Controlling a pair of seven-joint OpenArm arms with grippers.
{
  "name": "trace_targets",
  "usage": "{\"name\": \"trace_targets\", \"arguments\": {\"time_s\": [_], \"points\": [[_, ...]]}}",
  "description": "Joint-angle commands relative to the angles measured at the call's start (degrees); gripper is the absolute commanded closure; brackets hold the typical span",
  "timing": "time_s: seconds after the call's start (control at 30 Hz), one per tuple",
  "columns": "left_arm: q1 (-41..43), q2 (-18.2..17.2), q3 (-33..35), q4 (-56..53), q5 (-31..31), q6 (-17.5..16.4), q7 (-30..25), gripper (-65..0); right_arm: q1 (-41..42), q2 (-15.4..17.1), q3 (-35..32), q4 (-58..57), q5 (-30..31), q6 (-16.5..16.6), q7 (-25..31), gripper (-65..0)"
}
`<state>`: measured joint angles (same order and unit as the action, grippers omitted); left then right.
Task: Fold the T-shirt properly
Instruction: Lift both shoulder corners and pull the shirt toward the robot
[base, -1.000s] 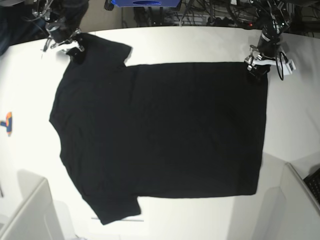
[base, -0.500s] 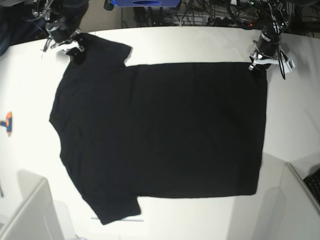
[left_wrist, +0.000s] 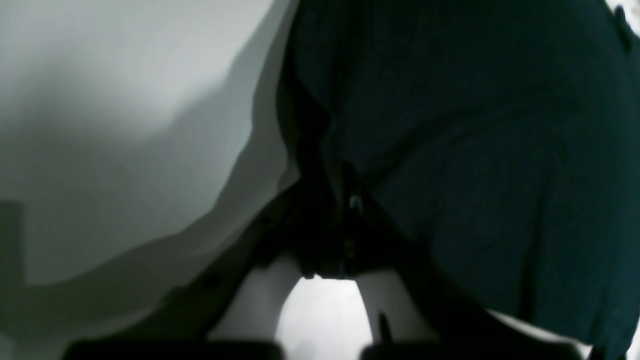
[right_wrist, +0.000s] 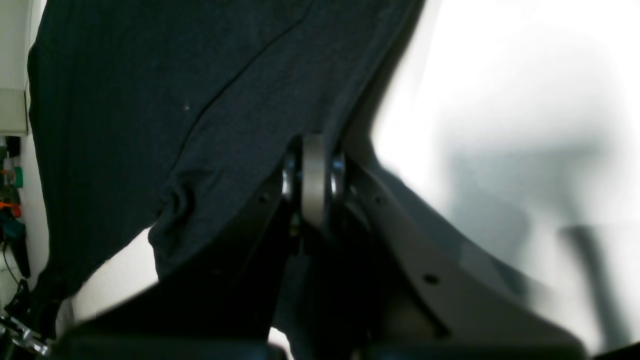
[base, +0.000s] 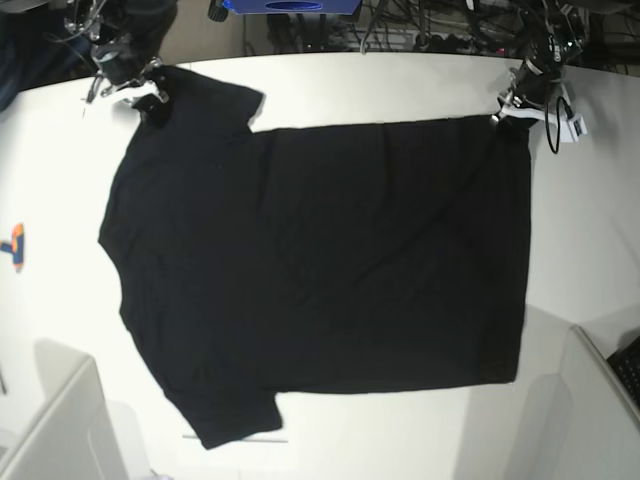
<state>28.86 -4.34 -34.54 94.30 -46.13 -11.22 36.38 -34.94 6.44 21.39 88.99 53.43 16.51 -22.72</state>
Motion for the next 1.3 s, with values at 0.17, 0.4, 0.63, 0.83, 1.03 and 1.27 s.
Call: {"name": "trace_targets", "arguments": {"time_s": [0.17,0.4,0.63,0.83,1.03,1.27], "points": [[1.5,-0.7,-0.2,2.0,0.2,0.1,-0.2,0.0,-3.1,0.1,0.2,4.8,-2.7,-2.2,-3.0,0.0],[1.6,-0.7,-0.1,2.0,0.2,0.1,-0.2,0.0,-3.5,-0.2,7.1,6.6,-2.8,-2.2,-3.2,0.0],[1.6,-1.3,3.8,2.0,0.2,0.1,-0.2,0.0,-2.1,-0.2,8.6,6.4,-2.9,-2.2,-3.3,0.0],[1.8,-1.4,6.6,3.7,0.2,0.2,-0.2,0.0,-2.7,-0.2,8.3,7.1,-3.0,-2.2,-3.3,0.0],[6.7,-2.5,6.5,10.8,0.2,3.3,-0.2,0.0,-5.0,-0.2,8.3,7.2,-2.9,-2.1,-3.3,0.0],[9.2,-2.2,6.5,12.6,0.1,3.3,-0.2,0.0,-6.2,-0.2,7.9,12.2,-2.9,-2.1,-3.3,0.0]]}}
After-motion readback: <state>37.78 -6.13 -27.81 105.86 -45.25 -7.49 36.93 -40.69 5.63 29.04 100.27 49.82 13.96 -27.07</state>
